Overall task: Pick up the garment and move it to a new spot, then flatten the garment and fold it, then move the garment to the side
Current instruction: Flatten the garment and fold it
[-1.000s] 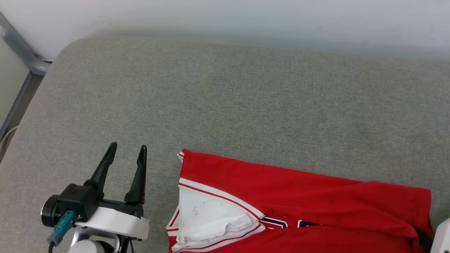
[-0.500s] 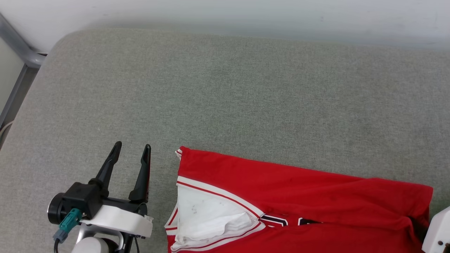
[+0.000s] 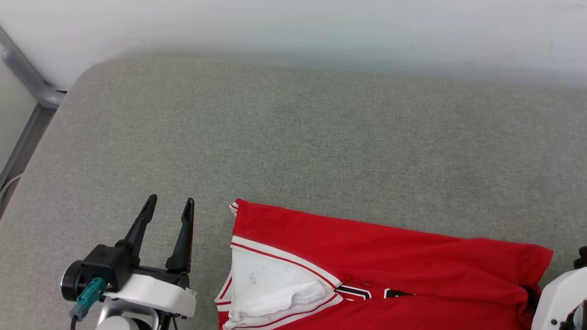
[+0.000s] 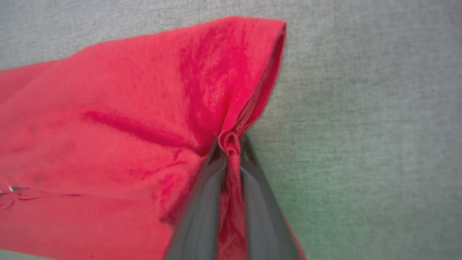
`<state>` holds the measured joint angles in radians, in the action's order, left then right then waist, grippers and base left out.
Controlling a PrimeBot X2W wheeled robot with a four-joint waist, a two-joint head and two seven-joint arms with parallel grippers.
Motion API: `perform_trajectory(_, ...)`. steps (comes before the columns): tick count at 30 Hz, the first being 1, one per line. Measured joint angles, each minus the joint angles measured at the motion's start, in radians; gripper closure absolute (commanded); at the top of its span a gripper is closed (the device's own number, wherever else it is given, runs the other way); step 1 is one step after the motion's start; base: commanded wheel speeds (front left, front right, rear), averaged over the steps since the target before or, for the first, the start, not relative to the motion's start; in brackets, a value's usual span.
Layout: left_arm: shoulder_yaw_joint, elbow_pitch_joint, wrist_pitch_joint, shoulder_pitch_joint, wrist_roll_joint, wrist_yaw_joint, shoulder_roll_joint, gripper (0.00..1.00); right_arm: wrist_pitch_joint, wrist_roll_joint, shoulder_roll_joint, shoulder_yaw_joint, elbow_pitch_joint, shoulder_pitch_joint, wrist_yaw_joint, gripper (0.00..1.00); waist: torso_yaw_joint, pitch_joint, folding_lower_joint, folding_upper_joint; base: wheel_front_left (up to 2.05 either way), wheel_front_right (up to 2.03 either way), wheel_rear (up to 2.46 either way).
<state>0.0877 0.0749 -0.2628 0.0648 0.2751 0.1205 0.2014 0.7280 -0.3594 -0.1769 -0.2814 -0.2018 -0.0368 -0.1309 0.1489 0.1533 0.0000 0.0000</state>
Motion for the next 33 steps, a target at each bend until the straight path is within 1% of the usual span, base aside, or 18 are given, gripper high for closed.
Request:
perform_trajectory(6, -0.006, 0.003, 0.000, -0.013, -0.003, 0.004, -0.006, 0.00, -0.043, 0.010, -0.018, -0.014, -0.011, -0.001, -0.001, 1.00, -0.007, -0.020, 0.0000, 0.0000, 0.00, 0.00, 0.00)
perform_trajectory(9, -0.009, 0.003, 0.000, -0.018, -0.007, 0.006, -0.007, 0.00, -0.056, 0.018, -0.040, -0.032, -0.020, 0.000, -0.001, 1.00, -0.011, -0.028, 0.0000, 0.0000, 0.00, 0.00, 0.00)
perform_trajectory(12, -0.011, 0.002, 0.000, -0.020, -0.007, 0.007, -0.008, 0.00, -0.074, 0.030, -0.073, -0.066, -0.031, 0.001, -0.001, 1.00, -0.015, -0.032, 0.0000, 0.0000, 0.00, 0.00, 0.00)
perform_trajectory(15, -0.012, 0.001, 0.000, -0.021, -0.008, 0.008, -0.009, 0.00, -0.098, 0.072, -0.108, -0.108, -0.050, 0.000, -0.001, 1.00, -0.020, -0.035, 0.0000, 0.0000, 0.00, 0.00, 0.00)
perform_trajectory(17, -0.011, 0.001, 0.000, -0.022, -0.008, 0.008, -0.011, 0.00, -0.114, 0.099, -0.118, -0.132, -0.061, 0.000, -0.001, 1.00, -0.023, -0.037, 0.0000, 0.0000, 0.00, 0.00, 0.00)
perform_trajectory(20, -0.011, 0.002, 0.000, -0.026, -0.009, 0.009, -0.014, 0.00, -0.121, 0.100, -0.116, -0.152, -0.071, 0.000, -0.001, 1.00, -0.028, -0.041, 0.0000, 0.0000, 0.00, 0.00, 0.00)
perform_trajectory(23, -0.012, 0.004, 0.000, -0.033, -0.010, 0.009, -0.017, 0.00, -0.115, 0.084, -0.101, -0.145, -0.058, 0.001, -0.001, 1.00, -0.036, -0.050, 0.0000, 0.0000, 0.00, 0.00, 0.00)
perform_trajectory(26, -0.015, 0.005, 0.000, -0.040, -0.010, 0.009, -0.020, 0.00, -0.107, 0.075, -0.096, -0.117, -0.020, 0.006, 0.000, 1.00, -0.046, -0.059, 0.0000, 0.0000, 0.00, 0.00, 0.00)
perform_trajectory(33, -0.010, 0.004, 0.000, -0.043, -0.013, 0.009, -0.022, 0.00, -0.027, 0.027, -0.069, -0.033, 0.119, 0.043, 0.000, 1.00, -0.056, -0.087, 0.0000, 0.0001, 0.00, 0.00, 0.00)
